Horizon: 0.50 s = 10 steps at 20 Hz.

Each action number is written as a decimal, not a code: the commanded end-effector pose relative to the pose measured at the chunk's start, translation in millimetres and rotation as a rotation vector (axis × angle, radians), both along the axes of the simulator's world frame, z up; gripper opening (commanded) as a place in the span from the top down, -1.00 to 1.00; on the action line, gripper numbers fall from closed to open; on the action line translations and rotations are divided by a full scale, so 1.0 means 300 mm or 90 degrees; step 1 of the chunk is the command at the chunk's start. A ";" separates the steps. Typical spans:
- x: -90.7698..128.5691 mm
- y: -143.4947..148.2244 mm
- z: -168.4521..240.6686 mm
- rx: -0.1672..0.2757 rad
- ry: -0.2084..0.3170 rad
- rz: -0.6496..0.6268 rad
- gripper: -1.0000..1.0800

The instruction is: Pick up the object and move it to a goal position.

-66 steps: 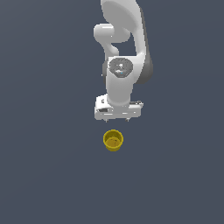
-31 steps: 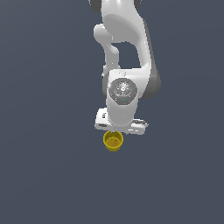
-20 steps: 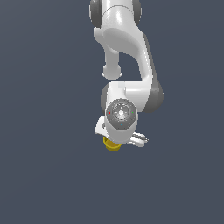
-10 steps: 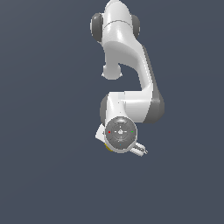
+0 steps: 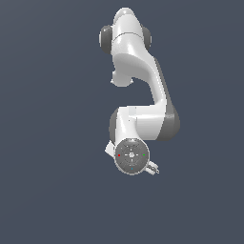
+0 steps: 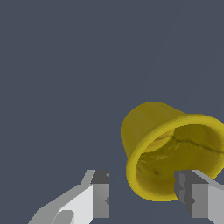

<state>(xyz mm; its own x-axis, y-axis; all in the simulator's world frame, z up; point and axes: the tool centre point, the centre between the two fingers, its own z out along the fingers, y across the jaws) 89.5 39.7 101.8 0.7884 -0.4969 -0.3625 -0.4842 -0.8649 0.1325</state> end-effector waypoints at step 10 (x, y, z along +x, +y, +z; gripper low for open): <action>-0.002 0.003 -0.011 -0.003 0.009 -0.010 -0.23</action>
